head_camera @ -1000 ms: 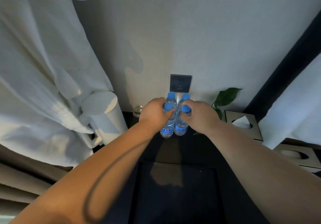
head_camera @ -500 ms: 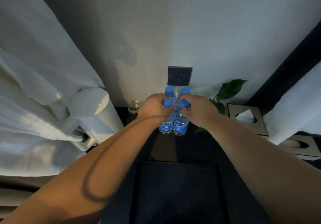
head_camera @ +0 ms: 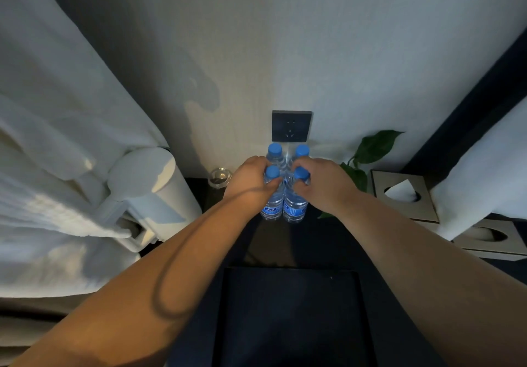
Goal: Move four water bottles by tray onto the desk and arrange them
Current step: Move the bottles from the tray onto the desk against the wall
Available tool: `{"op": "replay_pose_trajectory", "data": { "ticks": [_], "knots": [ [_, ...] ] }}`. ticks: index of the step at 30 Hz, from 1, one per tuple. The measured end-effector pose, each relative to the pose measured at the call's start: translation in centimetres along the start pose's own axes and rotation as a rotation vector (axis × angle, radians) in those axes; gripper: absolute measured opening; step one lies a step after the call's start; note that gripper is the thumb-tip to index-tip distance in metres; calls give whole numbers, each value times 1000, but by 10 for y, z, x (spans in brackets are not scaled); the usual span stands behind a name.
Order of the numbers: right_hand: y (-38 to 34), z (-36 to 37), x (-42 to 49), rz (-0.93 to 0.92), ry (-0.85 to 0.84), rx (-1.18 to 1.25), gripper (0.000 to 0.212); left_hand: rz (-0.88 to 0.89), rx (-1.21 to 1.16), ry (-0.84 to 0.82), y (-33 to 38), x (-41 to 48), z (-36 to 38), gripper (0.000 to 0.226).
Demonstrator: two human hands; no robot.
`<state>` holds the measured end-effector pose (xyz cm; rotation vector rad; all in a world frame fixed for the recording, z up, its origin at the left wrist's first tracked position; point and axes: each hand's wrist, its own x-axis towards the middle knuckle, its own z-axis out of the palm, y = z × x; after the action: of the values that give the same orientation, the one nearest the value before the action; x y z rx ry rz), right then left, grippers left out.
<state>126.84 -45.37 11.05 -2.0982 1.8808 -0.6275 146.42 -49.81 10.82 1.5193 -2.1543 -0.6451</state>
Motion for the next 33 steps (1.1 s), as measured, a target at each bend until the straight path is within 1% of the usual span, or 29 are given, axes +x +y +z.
{"op": "replay_pose_trajectory", "data": {
  "ticks": [6, 12, 15, 19, 23, 26, 28, 30, 31, 33],
  "knots": [
    [-2, -3, -3, 26, -20, -19, 26, 2, 56, 6, 2, -2, 1, 21],
    [-8, -2, -7, 8, -54, -10, 17, 0, 40, -10, 5, -10, -1, 15],
    [-8, 1, -17, -5, -48, 5, 12, 34, 40, -3, -1, -19, 0, 17],
    [-11, 3, -24, 10, -37, 15, 13, 80, 13, 23, -5, -31, 1, 18],
    [-10, 1, -25, 12, -38, -23, 15, 80, 8, 32, -5, -32, -1, 20],
    [-9, -1, -23, 21, -65, -75, 23, 88, 44, 13, -6, -29, -3, 21],
    [-9, -4, -18, 39, -94, -101, 41, 53, 48, -6, -6, -26, -5, 26],
    [-8, -9, -11, 57, -75, -108, 58, -10, 2, -11, -4, -19, -8, 36],
    [-7, -12, -7, 70, -48, -103, 60, -37, -17, -2, -3, -15, -10, 38],
    [-5, -18, 4, 107, 0, -86, 54, -76, -26, 24, -1, -2, -14, 33]
  ]
}}
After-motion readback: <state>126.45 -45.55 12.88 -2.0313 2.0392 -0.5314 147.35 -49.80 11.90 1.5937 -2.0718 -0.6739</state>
